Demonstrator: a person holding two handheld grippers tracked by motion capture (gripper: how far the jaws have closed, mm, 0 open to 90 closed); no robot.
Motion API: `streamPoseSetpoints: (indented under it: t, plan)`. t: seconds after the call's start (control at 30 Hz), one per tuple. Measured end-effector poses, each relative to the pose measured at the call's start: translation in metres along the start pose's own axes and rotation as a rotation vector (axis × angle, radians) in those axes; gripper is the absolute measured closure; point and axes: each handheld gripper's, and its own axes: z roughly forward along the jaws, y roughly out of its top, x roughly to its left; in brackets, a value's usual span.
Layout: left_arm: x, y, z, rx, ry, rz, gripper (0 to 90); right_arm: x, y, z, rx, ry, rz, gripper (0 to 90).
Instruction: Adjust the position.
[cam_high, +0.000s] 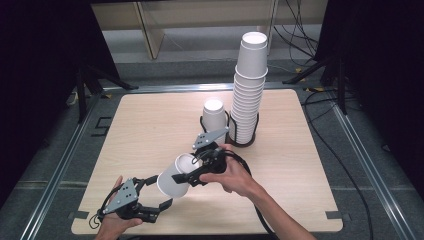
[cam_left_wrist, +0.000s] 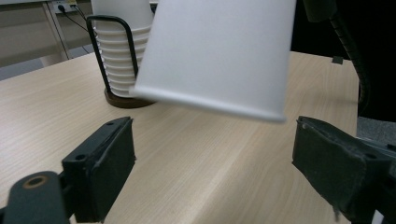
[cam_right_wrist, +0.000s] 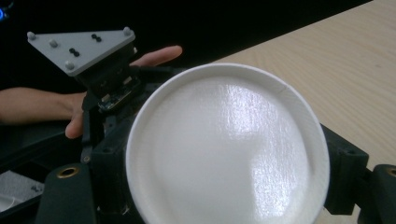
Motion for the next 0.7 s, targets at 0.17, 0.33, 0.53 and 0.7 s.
streamPoseSetpoints:
  t: [0.17,0.33,0.53,0.7]
  plan:
    - [0.001,0.001,0.000,-0.012,0.006,0.004,14.7,-0.007,-0.003,-0.009,-0.056,-0.016,-0.009,23.9]
    - [0.000,0.001,0.001,-0.032,0.015,-0.003,14.7,-0.008,-0.008,-0.008,-0.072,0.014,0.033,23.9]
    - [0.000,0.002,-0.001,-0.034,0.016,-0.002,10.7,-0.005,-0.008,-0.003,-0.085,0.053,0.050,24.0]
    - [-0.001,0.004,0.001,-0.057,0.007,-0.004,7.0,-0.004,-0.009,0.002,-0.094,0.096,0.049,24.0]
